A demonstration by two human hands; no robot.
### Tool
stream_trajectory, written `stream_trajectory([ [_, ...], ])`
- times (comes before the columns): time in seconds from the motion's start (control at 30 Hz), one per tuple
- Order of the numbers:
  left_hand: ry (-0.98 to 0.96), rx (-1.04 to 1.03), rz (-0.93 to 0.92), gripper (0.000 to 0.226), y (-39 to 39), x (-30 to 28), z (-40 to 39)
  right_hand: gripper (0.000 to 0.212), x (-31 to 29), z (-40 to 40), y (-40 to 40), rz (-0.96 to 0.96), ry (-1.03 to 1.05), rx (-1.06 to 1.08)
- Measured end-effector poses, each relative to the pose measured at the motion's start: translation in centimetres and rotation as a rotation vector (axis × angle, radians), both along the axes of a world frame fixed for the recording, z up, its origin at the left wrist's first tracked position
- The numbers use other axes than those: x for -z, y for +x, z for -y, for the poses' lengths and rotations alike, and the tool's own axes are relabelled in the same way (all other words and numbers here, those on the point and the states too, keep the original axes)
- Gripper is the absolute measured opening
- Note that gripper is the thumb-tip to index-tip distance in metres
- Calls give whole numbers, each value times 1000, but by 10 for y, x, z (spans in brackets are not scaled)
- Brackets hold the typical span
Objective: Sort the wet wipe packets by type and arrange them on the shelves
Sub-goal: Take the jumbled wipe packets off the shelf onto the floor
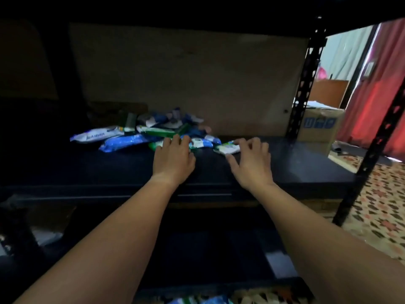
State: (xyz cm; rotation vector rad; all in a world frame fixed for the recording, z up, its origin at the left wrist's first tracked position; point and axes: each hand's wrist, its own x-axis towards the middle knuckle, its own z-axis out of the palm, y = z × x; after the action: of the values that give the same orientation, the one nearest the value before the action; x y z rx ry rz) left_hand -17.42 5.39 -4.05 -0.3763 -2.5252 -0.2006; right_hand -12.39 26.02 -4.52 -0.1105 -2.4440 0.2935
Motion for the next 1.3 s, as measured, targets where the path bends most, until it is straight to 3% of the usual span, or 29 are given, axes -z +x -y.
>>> stream_trajectory([
  [0.27,-68,-14,131,61,-69,-3,-23,75,-9,5,-93,230,-214,-48],
  [0.43,-135,-70,195,51,-92,-5,-33,110,-18,3,-119,510,-182,-3],
  [0.5,-163,-133,237,54,-97,-5,-34,114,-17,0,-124,558,-150,-17],
  [0.7,-259,-181,303,57,-110,-2,-39,64,-17,8,-143,609,-123,-13],
  [0.9,-451,-121,156,56,-131,-11,-48,47,-17,20,-156,532,-211,47],
  [1.03,-532,-53,123,35,-139,-7,-62,32,-13,19,-168,482,-230,87],
  [1.3,-736,54,-17,29,-133,-9,-64,23,-11,10,-176,330,-276,100],
])
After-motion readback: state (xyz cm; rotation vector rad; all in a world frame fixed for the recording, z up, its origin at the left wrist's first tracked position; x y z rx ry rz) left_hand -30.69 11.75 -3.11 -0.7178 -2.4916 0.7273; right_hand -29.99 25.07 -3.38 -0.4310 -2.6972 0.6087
